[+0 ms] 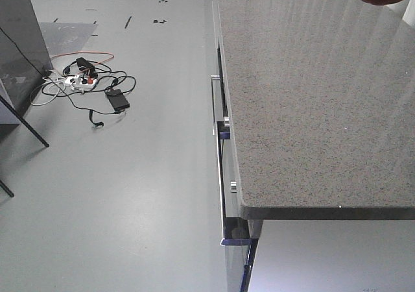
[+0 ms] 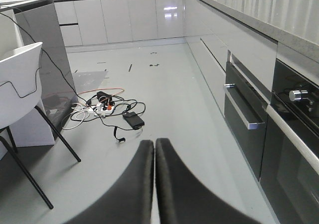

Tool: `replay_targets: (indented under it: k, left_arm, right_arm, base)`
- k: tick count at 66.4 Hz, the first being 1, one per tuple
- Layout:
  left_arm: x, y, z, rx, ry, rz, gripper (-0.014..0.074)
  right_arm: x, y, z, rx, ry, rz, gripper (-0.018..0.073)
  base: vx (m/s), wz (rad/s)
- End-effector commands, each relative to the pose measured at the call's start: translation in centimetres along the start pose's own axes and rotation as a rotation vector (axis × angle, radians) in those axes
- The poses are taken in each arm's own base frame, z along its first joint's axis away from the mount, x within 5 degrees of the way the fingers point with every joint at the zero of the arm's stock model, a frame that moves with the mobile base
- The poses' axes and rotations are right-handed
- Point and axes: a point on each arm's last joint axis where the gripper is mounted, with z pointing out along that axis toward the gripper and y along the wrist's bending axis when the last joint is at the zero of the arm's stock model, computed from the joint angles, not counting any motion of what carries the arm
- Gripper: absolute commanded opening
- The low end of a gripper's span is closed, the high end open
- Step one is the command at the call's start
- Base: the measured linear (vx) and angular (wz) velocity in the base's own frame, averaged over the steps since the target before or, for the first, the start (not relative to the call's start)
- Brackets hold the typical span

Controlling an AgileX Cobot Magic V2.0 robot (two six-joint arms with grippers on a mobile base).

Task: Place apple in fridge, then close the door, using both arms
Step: 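Hold the apple in the right gripper while turning the base away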

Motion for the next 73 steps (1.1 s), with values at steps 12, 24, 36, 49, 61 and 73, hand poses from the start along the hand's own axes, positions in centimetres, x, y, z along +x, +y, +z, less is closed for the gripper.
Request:
replay_targets:
  k: [12,24,36,49,61,73]
  left_arm:
    - [-0.28,0.03,-0.03,-0.003,-0.077,-0.010,-0.0008]
    - [-0.28,0.03,-0.03,-0.003,-0.077,-0.010,-0.0008]
    - [-0.28,0.03,-0.03,-0.003,-0.077,-0.010,-0.0008]
    - [-0.28,0.03,-0.03,-0.003,-0.077,-0.010,-0.0008]
    - [-0.28,0.03,-0.03,-0.003,-0.077,-0.010,-0.0008]
    - [-0.28,0.03,-0.03,-0.003,-0.077,-0.010,-0.0008]
  right_arm:
    - [-1.79,0.65,-1.60,0.014,-0.124,-0.011,0.0141]
    - [-1.79,0.65,-1.60,0.014,-0.124,-0.011,0.0141]
    - [-1.79,0.65,-1.60,0.014,-0.124,-0.011,0.0141]
    - [-1.79,0.65,-1.60,0.014,-0.124,-0.011,0.0141]
    - [-1.79,0.65,-1.60,0.014,-0.124,-0.011,0.0141]
    - [-1.79,0.65,-1.60,0.014,-0.124,-0.011,0.0141]
  base:
    - [0.00,0.00]
    - [0.00,0.06]
    - [0.00,0.15]
    - [0.00,0.28]
    - [0.00,0.43]
    - [0.00,0.50]
